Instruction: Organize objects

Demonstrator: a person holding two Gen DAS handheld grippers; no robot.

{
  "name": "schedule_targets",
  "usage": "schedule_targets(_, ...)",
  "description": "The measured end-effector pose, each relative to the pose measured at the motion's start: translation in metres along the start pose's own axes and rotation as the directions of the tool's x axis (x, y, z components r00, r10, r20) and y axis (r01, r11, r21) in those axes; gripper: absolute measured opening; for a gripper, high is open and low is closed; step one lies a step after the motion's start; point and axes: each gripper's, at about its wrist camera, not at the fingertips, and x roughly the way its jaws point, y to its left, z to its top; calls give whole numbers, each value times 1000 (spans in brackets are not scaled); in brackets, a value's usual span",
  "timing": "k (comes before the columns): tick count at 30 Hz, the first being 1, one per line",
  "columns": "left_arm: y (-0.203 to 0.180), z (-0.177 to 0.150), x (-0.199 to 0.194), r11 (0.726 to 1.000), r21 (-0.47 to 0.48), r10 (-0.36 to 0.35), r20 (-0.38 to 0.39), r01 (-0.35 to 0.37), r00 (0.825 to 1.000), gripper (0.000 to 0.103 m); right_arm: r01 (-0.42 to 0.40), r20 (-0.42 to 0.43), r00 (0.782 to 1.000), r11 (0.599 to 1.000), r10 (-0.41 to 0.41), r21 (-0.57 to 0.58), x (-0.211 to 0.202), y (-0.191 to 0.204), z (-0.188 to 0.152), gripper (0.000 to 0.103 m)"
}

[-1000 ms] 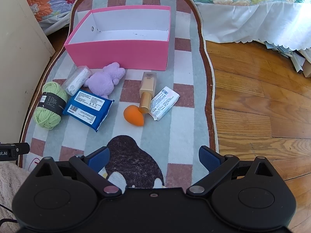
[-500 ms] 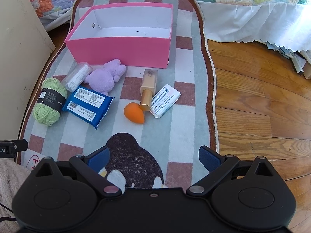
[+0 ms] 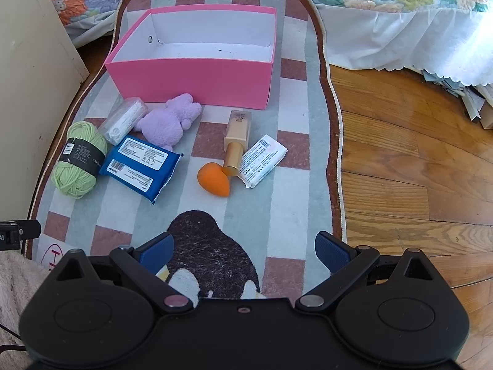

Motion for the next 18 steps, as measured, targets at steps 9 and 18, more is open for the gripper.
schedule_targets(9, 1, -3, 2, 1000, -3, 2, -11, -2, 1000, 103, -2, -2, 1000, 1000, 2, -8, -2, 2, -3, 100)
schedule_targets(18, 2, -6, -1, 1000, -15, 9, 5, -9, 1000, 103, -3, -4, 1000, 1000, 3, -11, -2, 2, -3, 100)
